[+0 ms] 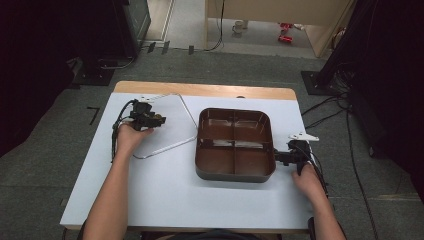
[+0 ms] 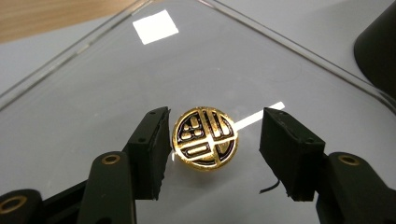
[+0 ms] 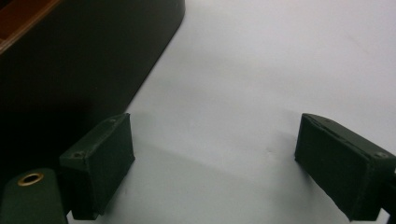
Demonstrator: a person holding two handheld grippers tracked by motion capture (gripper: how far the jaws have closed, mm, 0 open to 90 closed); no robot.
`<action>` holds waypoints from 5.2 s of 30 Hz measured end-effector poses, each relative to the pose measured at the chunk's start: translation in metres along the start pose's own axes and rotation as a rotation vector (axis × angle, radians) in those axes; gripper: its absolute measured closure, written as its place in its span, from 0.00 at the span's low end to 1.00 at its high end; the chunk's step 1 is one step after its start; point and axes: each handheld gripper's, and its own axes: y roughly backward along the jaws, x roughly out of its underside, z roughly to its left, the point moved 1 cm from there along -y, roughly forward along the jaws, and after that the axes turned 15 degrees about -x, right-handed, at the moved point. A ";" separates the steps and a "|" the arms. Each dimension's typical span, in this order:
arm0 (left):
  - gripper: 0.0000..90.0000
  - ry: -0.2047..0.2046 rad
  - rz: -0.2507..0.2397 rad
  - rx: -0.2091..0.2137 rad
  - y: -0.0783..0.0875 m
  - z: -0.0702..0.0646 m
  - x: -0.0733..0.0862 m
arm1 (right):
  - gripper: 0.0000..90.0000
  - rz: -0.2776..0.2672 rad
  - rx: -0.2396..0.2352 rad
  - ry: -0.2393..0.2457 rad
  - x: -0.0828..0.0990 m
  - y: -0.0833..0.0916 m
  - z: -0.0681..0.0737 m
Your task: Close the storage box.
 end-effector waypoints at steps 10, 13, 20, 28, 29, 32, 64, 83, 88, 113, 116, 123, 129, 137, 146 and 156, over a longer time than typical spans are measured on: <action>0.65 0.028 -0.026 -0.022 -0.007 0.001 0.013 | 0.12 0.000 0.000 0.000 0.000 0.000 0.000; 0.65 0.013 -0.031 -0.040 -0.007 -0.001 0.012 | 0.12 0.000 0.000 -0.001 0.000 0.000 0.000; 0.66 0.008 -0.014 -0.043 -0.004 0.001 0.008 | 0.12 0.000 0.000 -0.001 0.000 0.000 0.000; 0.66 0.050 -0.044 -0.022 0.020 0.012 -0.002 | 0.12 0.000 0.000 0.000 0.000 0.000 0.000; 0.66 0.050 -0.044 -0.022 0.020 0.012 -0.002 | 0.12 0.000 0.000 0.000 0.000 0.000 0.000; 0.66 0.050 -0.053 -0.031 0.032 0.015 -0.005 | 0.12 0.000 0.000 0.000 0.000 0.000 0.000; 0.66 -0.175 -0.164 0.184 0.084 -0.102 -0.054 | 0.12 0.000 0.000 0.000 0.000 0.000 0.000; 0.66 -0.295 -0.140 0.278 0.062 -0.196 -0.051 | 0.12 0.000 0.000 0.004 0.000 0.000 0.000; 0.66 -0.336 -0.121 0.304 0.051 -0.223 -0.050 | 0.12 0.000 0.000 0.004 0.000 0.000 0.000; 0.60 -0.305 -0.077 0.365 0.044 -0.243 -0.051 | 0.12 -0.001 -0.001 0.003 0.000 0.000 0.000; 0.49 -0.279 -0.063 0.400 0.045 -0.236 -0.054 | 0.12 -0.001 -0.001 0.003 0.000 0.000 0.000; 0.38 -0.215 -0.075 0.480 0.055 -0.215 -0.058 | 0.12 -0.002 -0.002 -0.001 0.000 0.000 0.000; 0.37 -0.223 -0.105 0.427 0.067 -0.199 -0.056 | 0.12 -0.003 -0.001 -0.001 0.000 0.000 0.000; 0.36 -0.238 -0.117 0.351 0.082 -0.175 -0.040 | 0.12 -0.002 -0.002 0.000 0.000 0.000 0.000; 0.36 -0.181 -0.138 0.331 0.095 -0.150 -0.015 | 0.12 -0.001 -0.001 0.000 0.000 0.000 0.000; 0.35 -0.167 -0.162 0.263 0.116 -0.133 0.015 | 0.12 -0.001 -0.002 -0.001 0.000 0.000 0.000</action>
